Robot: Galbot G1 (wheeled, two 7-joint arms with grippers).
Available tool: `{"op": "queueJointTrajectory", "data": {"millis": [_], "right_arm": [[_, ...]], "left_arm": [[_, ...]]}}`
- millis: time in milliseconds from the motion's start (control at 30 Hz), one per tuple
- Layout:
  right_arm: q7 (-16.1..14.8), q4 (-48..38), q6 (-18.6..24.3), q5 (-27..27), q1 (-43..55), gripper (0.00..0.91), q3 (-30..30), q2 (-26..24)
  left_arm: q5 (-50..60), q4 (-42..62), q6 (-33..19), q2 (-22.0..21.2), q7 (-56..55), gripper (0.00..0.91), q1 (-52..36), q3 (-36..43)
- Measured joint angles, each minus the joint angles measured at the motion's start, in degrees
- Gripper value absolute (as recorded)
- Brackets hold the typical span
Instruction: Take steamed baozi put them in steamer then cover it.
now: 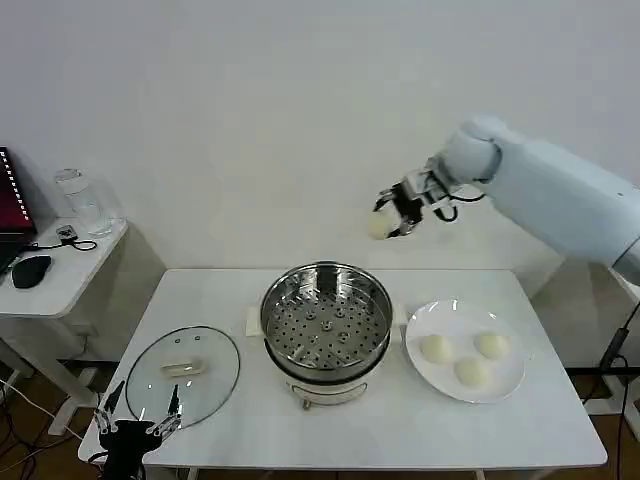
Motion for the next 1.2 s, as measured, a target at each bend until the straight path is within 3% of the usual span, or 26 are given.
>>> {"op": "queueJointTrajectory", "data": {"millis": [167, 500, 1200], "right_arm": [[1.9, 3.4, 3.8, -1.4, 1.0, 0.675, -5.2, 2.3], [6.1, 2.9, 13.3, -10.3, -0.1, 0.675, -10.0, 7.9], [13.5, -8.4, 27.7, -29.8, -9.4, 0.685, -7.4, 15.6]], "left_arm": [[-0.4, -0.5, 0.1, 0.0, 0.0, 0.907, 0.2, -0.7], [-1.2, -0.7, 0.2, -0.6, 0.1, 0.907, -0.1, -1.9], [-2.1, -0.5, 0.2, -0.6, 0.2, 0.907, -0.2, -3.6]]}}
